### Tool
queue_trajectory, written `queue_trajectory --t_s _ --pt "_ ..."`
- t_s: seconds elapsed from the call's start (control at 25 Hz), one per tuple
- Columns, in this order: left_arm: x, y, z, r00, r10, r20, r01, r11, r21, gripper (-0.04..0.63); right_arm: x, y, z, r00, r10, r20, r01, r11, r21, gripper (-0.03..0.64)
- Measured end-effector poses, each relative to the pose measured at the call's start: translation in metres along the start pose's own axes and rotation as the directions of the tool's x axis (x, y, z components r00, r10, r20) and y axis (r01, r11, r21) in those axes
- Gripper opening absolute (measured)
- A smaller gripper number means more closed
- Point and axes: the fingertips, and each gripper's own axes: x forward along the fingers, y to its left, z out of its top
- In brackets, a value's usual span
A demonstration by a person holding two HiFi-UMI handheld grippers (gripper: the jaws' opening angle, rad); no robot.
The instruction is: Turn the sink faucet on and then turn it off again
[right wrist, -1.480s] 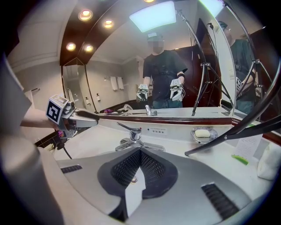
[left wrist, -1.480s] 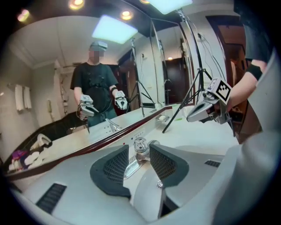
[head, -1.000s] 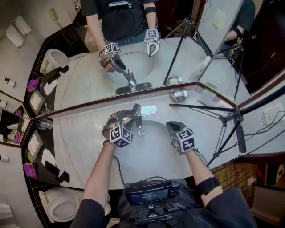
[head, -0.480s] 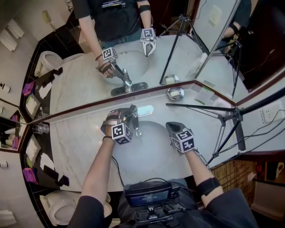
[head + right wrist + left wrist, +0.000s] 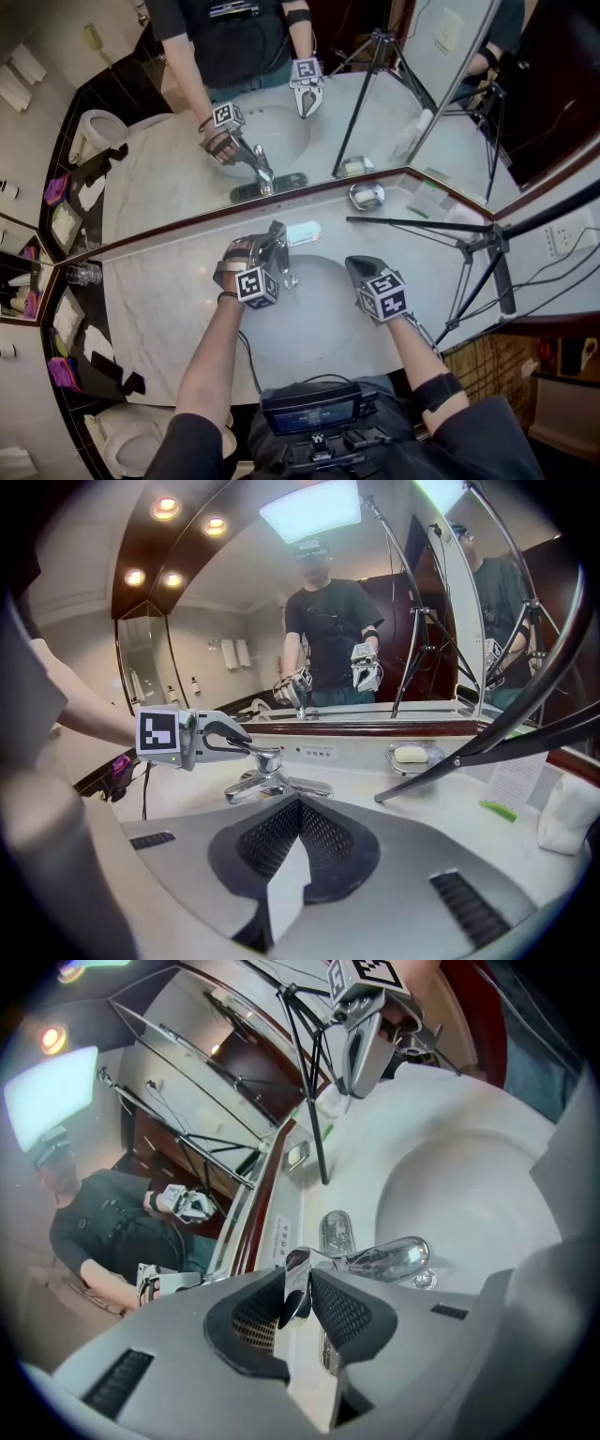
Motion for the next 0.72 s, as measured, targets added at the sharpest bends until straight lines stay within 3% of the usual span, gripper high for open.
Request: queue_trajectory --t_s 0.72 --pt "-0.006 -0.024 -0.009 0.993 0.12 -0.019 -0.121 0.991 -0.058 0.067 -0.002 0.001 -0.003 1.0 0.0 -0.008 0.0 1.0 -0.004 0.025"
